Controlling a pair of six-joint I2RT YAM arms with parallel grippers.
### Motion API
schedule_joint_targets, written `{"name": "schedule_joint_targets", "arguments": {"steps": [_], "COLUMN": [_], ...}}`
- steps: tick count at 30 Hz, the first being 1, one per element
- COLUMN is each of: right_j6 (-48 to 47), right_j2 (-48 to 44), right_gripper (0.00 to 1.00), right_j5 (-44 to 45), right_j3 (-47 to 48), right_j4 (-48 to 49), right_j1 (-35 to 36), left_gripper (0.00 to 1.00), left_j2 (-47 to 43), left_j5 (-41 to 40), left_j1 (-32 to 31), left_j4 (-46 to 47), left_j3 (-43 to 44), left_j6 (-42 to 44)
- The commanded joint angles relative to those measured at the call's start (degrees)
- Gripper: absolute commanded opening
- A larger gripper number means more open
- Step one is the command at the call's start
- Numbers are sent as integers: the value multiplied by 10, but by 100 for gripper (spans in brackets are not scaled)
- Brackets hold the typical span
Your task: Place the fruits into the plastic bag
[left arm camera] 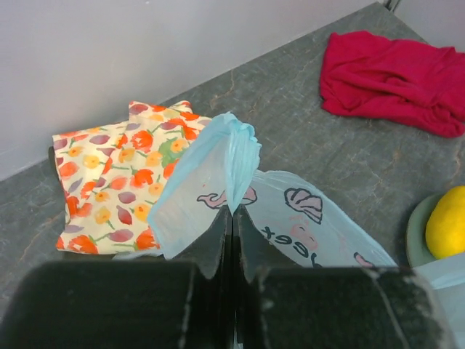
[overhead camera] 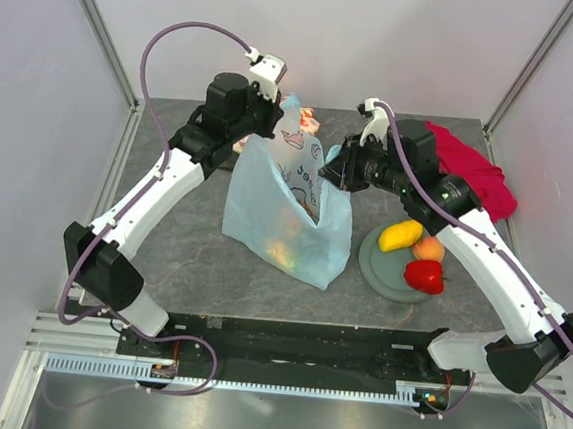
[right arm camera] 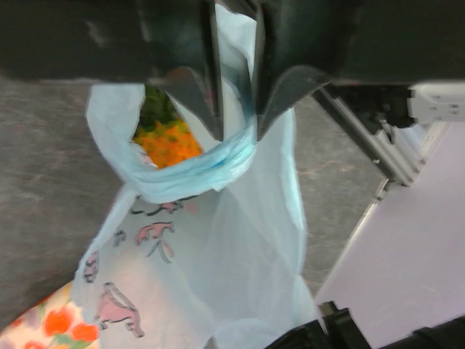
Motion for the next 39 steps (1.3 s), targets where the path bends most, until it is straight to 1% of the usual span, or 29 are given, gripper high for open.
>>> {"name": "schedule_joint_targets", "arguments": {"steps": [1, 2, 3, 4, 5, 6, 7, 8, 9, 11, 12, 15, 17, 18, 20, 22, 25, 27, 29, 30, 31, 32, 33, 34, 35, 37, 39], "right_j6": [6, 6, 6, 5, 10, 12, 15, 19, 25, 38, 50, 66, 72, 78, 89, 110, 113, 108, 105, 111, 118, 140, 152, 162, 169, 188, 210], "right_j2": [-37, -47, -52, -60, -78, -87, -96, -108, -112, -119, -120, -122, -122, -121, -117, -125, -152, -161, -171, -168, -161, -134, -113, -93, -56, -30, -15], "right_gripper": [44, 53, 61, 74, 80, 88, 91, 94, 97, 98, 98, 98, 98, 98, 98, 98, 98, 98, 98, 98, 98, 98, 98, 98, 98, 98, 98], "right_j5": [81, 116, 131, 154, 173, 208, 220, 230, 249, 258, 253, 253, 257, 265, 317, 337, 295, 259, 253, 289, 311, 332, 342, 334, 321, 304, 324], "right_j3": [4, 3, 2, 1, -6, -11, -16, -16, -13, -7, -6, -4, -3, -4, -7, -18, -26, -26, -30, -28, -25, -21, -19, -25, -35, -67, -90], "right_j4": [-27, -40, -46, -52, -57, -57, -59, -61, -64, -75, -78, -84, -88, -89, -120, -133, -115, -106, -101, -116, -170, -207, -245, -307, -329, -362, -367], "right_j1": [1, 1, 2, 2, 1, -1, -4, -7, -19, -41, -67, -105, -118, -125, -134, -161, -201, -207, -208, -209, -212, -217, -237, -247, -256, -262, -265], "left_gripper": [2, 1, 1, 2, 1, 2, 2, 2, 1, 1, 2, 2, 2, 2, 2, 2, 2, 2, 1, 1, 1, 2, 2, 2, 2, 2, 1], "left_j2": [-61, -71, -84, -98, -128, -144, -161, -195, -209, -246, -256, -279, -284, -289, -294, -303, -305, -307, -311, -313, -315, -319, -323, -325, -327, -332, -340], "left_j5": [-26, -26, -24, -24, -26, -27, -26, -44, -47, -49, -50, -52, -51, -50, -50, -50, -50, -46, -42, -43, -43, -43, -44, -47, -48, -48, -50], "left_j1": [-3, -3, -2, -2, -2, -2, -2, -2, -2, -2, -2, -2, -2, -3, -2, -2, -2, -2, -2, -2, -2, -2, -2, -2, -2, -2, -2], "left_j4": [18, 21, 26, 36, 42, 51, 72, 83, 91, 100, 98, 94, 92, 93, 93, 99, 95, 94, 94, 96, 96, 99, 99, 101, 101, 101, 101], "left_j3": [-24, -33, -58, -74, -90, -130, -153, -175, -210, -236, -251, -270, -280, -282, -290, -297, -302, -303, -303, -302, -301, -303, -303, -304, -305, -307, -314], "left_j6": [-11, -29, -36, -45, -67, -78, -89, -105, -112, -124, -127, -137, -144, -148, -156, -158, -158, -161, -163, -165, -165, -166, -166, -166, -166, -166, -168]}}
